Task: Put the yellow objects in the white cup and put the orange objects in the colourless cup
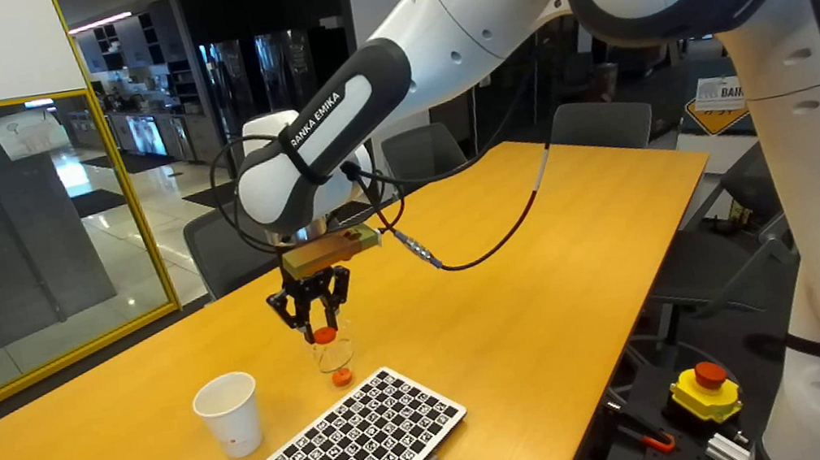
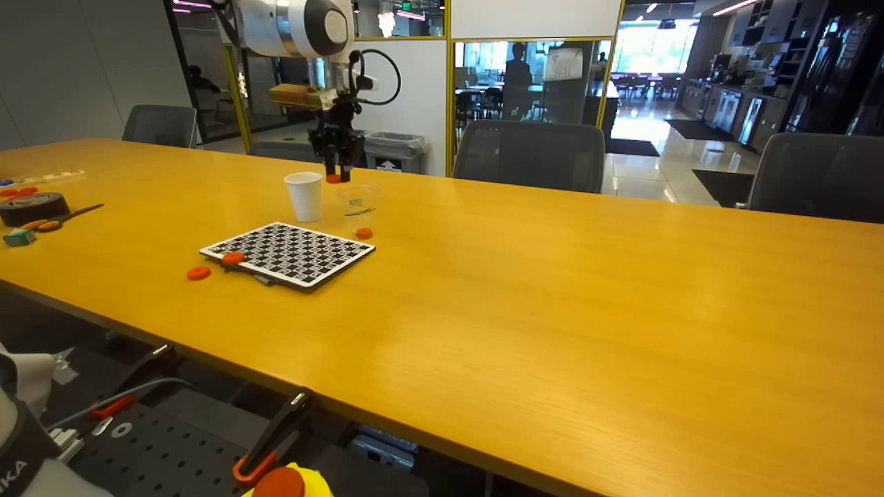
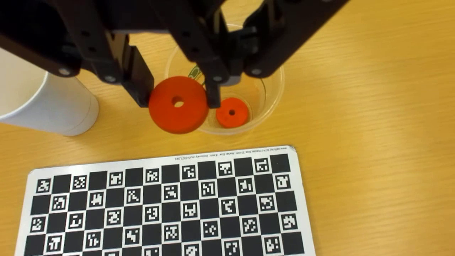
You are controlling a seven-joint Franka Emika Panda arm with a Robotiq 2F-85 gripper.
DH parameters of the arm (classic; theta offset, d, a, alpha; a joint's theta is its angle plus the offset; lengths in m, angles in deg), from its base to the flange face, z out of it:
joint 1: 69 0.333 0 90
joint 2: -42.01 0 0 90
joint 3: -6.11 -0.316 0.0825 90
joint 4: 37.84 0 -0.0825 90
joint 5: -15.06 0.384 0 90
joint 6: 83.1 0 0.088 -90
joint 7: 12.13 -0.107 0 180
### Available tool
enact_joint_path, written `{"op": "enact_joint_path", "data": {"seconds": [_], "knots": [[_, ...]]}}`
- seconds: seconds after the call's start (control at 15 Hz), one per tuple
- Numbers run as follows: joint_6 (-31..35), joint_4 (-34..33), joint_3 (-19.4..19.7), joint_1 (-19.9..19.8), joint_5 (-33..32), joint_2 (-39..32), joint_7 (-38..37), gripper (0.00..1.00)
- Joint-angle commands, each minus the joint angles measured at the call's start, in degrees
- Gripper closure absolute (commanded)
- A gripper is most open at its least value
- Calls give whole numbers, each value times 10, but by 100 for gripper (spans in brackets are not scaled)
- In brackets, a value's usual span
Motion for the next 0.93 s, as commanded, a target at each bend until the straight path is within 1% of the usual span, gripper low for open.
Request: {"op": "enact_joint_path", "data": {"seconds": [0.0,0.33,0.87], "knots": [[-29,-56,2,-3,9,-35,14,76],[-37,-87,3,-7,12,-63,18,76],[-39,-112,7,-18,13,-80,30,76]]}}
